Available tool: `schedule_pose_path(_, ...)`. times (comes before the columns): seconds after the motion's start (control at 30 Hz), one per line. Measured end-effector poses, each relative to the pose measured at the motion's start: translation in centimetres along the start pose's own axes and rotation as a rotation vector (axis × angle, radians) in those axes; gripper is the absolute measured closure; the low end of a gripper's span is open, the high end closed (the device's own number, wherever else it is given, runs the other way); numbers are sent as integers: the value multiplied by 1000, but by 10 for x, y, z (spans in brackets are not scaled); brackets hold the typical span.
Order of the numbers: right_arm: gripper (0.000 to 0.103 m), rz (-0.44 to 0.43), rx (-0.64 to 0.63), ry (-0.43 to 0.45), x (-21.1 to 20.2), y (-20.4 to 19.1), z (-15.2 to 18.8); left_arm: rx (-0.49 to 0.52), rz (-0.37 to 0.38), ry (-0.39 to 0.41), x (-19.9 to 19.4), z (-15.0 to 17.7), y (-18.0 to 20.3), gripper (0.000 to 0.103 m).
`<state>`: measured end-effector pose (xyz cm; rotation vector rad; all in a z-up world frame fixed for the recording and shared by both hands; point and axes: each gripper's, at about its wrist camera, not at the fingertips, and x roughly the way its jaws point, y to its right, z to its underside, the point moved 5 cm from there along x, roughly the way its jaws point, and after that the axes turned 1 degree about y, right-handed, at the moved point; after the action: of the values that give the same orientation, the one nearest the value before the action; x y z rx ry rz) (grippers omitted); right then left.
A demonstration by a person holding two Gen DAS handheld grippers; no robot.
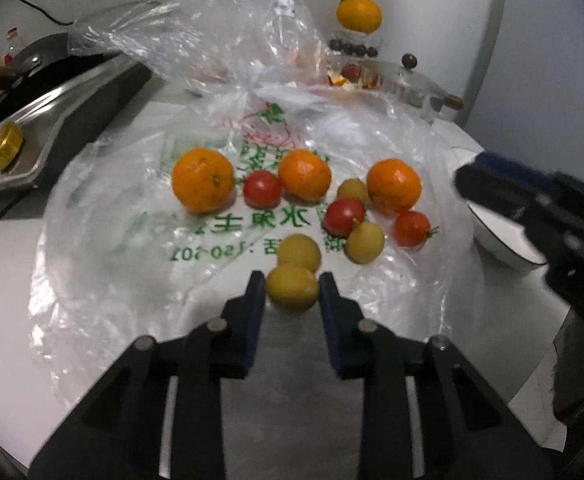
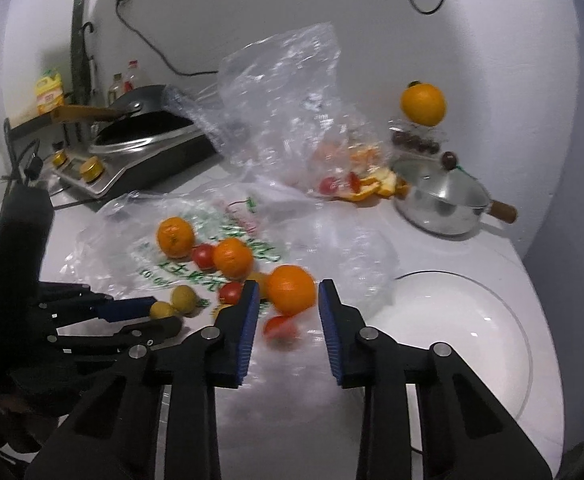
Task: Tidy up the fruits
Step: 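Grasp a small yellow fruit with the left gripper while the right grasps another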
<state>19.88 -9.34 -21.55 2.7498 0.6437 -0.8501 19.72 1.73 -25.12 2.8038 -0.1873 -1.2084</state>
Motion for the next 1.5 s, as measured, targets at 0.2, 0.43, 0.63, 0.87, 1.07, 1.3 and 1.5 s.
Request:
schedule_pose_path(0.2,79,-37,-2,-57,20,-18,2,-25,16,31,-15,1,-17,75)
schedule_pose_path(0.43,79,-43,-4,-139,45,-33,14,-37,23,52,-29,3,-31,75)
schedule_pose_path(0.63,79,-36,10,-180,59,-39,21,-40,24,71,-36,3,-38,75)
schedule_pose_path(0.87,80,-15,-2,-175,62,-41,21,-37,13,108,-49,2,-38,75)
schedule_pose_path(1.07,96,-4,-1,-138,49,-37,17,-30,7,128,-58,1,-32,75)
schedule_pose_path(1.3,96,-22,2,-129,43,-31,16,-26,-13,156,-70,-1,-25,75)
schedule_pose_path(1.5,86,-79,55,-161,51,-32,23,-48,-23,157,-75,2,-27,75)
